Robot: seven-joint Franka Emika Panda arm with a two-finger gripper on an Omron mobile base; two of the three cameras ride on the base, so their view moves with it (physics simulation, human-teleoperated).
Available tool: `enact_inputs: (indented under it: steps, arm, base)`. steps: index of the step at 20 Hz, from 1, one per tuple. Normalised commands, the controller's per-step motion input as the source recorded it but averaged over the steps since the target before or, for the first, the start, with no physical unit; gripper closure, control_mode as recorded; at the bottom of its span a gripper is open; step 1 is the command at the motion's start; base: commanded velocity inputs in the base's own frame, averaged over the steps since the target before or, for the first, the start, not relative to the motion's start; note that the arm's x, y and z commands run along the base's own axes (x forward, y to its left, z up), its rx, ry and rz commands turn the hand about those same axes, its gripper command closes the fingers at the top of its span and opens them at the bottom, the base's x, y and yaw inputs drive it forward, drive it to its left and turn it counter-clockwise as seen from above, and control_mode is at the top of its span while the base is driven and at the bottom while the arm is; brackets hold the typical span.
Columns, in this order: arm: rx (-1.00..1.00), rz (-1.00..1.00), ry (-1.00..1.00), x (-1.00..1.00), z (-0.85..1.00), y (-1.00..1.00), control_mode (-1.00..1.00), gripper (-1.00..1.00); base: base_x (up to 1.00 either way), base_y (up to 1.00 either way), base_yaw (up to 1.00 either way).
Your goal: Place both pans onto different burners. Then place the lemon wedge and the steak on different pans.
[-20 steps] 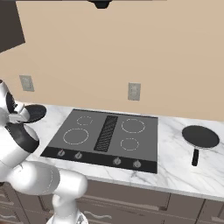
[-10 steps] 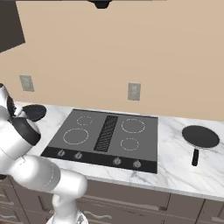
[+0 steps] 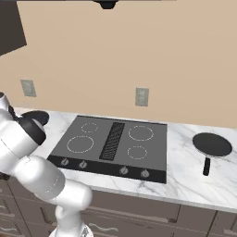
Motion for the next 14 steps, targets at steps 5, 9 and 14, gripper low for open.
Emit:
enact_inputs:
  steps: [5, 9, 14]
  arm:
    - [0.0, 0.0, 0.0, 0.11, -0.03, 0.28, -1.0, -1.0]
    - [0.0, 0.0, 0.0, 0.11, 0.0, 0.17, -1.0, -1.0]
    - [0.0, 0.0, 0.0, 0.12, -0.03, 0.09, -1.0, -1.0]
  base:
    - [0.0, 0.0, 0.0]
    - [0.0, 0.0, 0.0]
    - [0.0, 0.0, 0.0]
